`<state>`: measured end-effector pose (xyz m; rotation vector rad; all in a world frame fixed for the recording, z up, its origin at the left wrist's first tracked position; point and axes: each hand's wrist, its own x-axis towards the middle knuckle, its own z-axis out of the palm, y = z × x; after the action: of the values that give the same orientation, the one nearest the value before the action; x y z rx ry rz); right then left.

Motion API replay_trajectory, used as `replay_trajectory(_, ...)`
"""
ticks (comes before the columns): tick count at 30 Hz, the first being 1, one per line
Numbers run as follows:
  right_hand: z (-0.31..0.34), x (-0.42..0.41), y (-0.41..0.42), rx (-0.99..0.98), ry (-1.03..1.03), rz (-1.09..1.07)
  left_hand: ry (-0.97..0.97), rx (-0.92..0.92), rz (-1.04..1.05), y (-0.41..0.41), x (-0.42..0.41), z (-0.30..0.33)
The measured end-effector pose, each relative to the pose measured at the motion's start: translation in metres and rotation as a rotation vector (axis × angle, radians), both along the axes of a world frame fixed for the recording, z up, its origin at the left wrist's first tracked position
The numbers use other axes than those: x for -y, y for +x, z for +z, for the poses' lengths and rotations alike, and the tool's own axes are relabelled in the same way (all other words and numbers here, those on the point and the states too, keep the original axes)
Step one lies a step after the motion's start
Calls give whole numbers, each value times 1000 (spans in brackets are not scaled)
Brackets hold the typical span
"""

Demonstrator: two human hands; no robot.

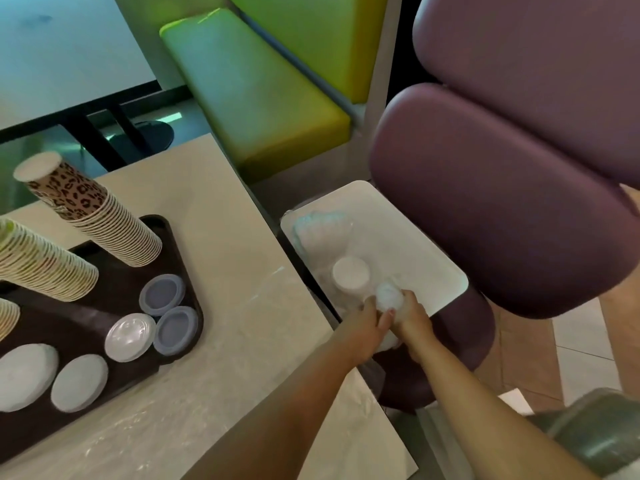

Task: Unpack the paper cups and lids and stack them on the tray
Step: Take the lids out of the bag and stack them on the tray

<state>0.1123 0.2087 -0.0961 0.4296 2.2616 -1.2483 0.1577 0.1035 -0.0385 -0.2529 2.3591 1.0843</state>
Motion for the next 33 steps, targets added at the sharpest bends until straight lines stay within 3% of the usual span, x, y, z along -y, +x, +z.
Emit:
replay_trajectory(7, 24, -22, 6, -15, -365, -304, 51, -233, 26, 0, -11, 13)
replay_trajectory(12, 68, -32, 20, -93, -577, -378, 59, -485, 49, 6, -3, 36)
replay_trajectory(16, 105, -12, 45, -146, -661, -217, 174, -468, 230, 24, 19, 65)
replay_trajectory(22, 135, 55, 94, -189, -603, 67, 263, -447, 470, 86, 79, 96)
replay_trajectory(27, 134, 105, 139, -118, -616, 305, 308, -527, 788, 149, 128, 100)
replay_trajectory(33, 130, 151, 184, 37, -601, 457, 267, -595, 948, 206, 164, 107)
